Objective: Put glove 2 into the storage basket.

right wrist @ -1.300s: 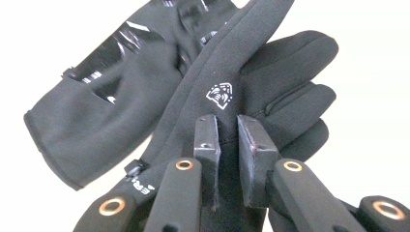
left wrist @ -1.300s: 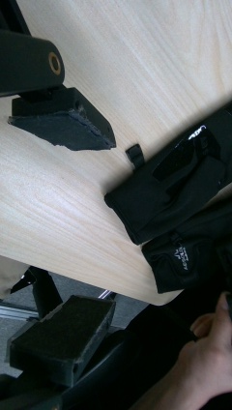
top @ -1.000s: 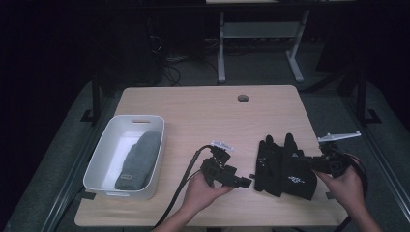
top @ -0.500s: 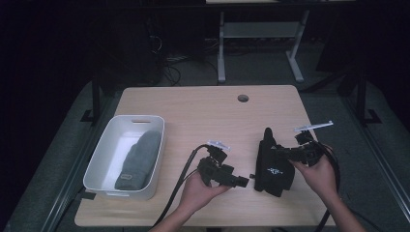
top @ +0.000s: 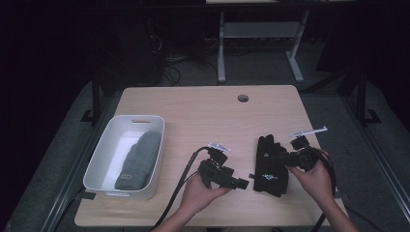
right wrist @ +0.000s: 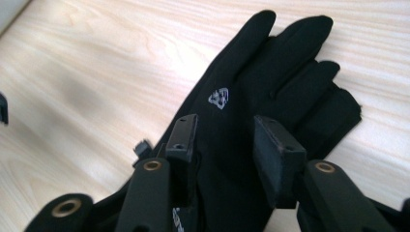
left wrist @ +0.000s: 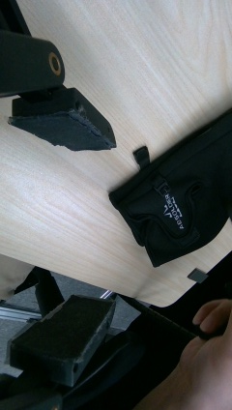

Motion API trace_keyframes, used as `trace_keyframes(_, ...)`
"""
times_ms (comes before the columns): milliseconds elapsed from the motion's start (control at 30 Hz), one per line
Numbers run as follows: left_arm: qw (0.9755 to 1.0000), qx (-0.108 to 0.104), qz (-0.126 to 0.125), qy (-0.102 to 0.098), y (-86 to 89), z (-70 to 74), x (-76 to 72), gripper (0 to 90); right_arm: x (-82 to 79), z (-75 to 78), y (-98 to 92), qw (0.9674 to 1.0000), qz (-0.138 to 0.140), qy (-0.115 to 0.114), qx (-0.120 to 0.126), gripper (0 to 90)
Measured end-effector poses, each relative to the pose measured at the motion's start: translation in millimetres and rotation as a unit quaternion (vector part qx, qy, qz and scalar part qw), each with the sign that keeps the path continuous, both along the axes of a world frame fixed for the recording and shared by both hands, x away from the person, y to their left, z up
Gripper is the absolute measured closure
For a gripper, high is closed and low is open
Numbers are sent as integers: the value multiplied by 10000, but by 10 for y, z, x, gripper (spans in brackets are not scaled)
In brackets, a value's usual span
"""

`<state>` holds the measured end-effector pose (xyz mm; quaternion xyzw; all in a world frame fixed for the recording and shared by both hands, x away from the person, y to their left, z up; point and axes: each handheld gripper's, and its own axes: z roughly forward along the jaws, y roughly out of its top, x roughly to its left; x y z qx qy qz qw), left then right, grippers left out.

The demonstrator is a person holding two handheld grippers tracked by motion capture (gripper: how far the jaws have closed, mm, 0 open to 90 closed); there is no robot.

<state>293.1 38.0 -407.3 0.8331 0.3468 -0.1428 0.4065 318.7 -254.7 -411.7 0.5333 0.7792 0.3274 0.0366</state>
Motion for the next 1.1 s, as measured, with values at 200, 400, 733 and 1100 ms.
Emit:
trace_keyframes(200,10000,5,-4,28,-37,-31,-2,205,-80,-67,-10,9997,131,49,-211,774)
trace_keyframes(400,10000,-5,11,78,-68,-75,-4,209,-99,-259,-31,9995,175,199,-171,808)
trace_keyframes(733,9995,153,-112,239,-213,-242,29,258,-154,-260,-10,9996,260,107,103,639)
trace_keyframes(1100,9983,381,22,446,-447,-415,131,263,19,-242,-272,9982,-326,-96,490,423)
